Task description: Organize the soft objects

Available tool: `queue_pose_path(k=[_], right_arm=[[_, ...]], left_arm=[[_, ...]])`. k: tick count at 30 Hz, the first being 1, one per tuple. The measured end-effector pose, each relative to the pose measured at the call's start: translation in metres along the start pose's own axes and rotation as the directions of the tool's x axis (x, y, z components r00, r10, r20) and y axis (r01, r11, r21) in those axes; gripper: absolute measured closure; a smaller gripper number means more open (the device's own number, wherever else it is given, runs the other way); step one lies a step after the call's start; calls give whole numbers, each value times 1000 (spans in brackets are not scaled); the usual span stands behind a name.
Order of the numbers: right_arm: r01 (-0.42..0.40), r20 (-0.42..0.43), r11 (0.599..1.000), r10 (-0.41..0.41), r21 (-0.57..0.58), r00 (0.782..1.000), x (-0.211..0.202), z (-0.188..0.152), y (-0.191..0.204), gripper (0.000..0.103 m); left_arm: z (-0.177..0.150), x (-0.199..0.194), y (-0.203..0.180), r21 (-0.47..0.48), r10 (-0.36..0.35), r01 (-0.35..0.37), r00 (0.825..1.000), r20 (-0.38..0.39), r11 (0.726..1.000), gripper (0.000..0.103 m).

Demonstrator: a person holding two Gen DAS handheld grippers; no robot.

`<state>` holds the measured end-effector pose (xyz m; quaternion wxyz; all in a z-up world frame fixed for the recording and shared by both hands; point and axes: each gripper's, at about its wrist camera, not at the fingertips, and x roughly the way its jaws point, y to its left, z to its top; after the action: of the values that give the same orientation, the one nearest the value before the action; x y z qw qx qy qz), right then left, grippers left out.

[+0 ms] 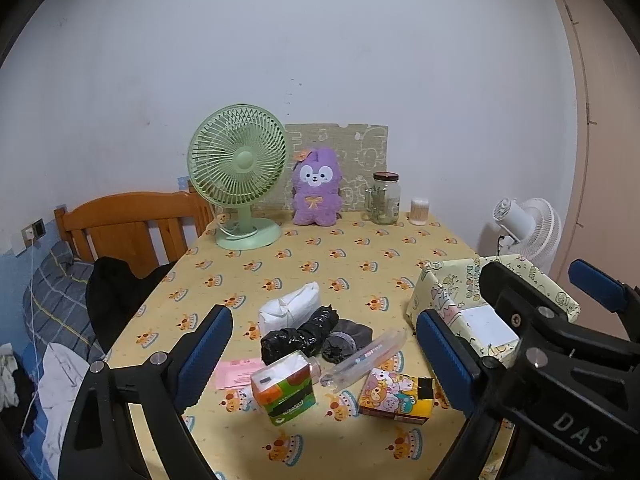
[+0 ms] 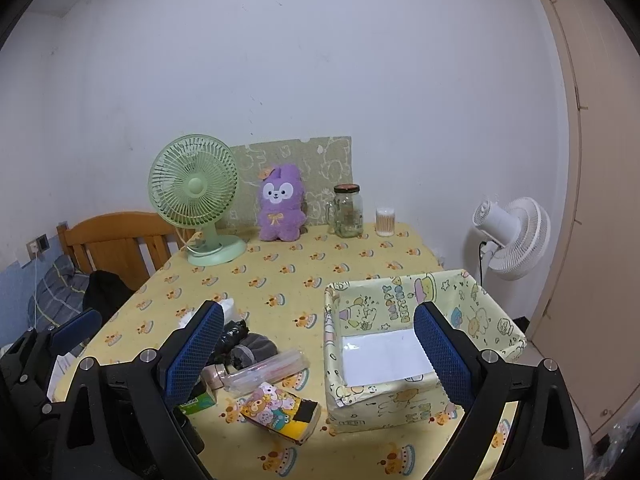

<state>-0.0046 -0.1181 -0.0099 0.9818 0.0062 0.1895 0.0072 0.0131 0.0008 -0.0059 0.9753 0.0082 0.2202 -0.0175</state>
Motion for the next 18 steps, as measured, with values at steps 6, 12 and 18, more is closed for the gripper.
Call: queue_pose_path(k=[6,12,18], right_arm=[[0,-3,1000,0,-6,1000,-3,1,2,6],[-10,-4,1000,10,7,1000,-5,2,-1,6],[-17,-1,1000,17,13,1000,-6,4,-2,6]], left_arm=[[1,-3,-1,7,3,-3,1000,13,1000,9],[0,-5,-1,14,14,-15,1000,25,1000,9],[0,-4,-2,18,18,-19,1000,22,1000,9]])
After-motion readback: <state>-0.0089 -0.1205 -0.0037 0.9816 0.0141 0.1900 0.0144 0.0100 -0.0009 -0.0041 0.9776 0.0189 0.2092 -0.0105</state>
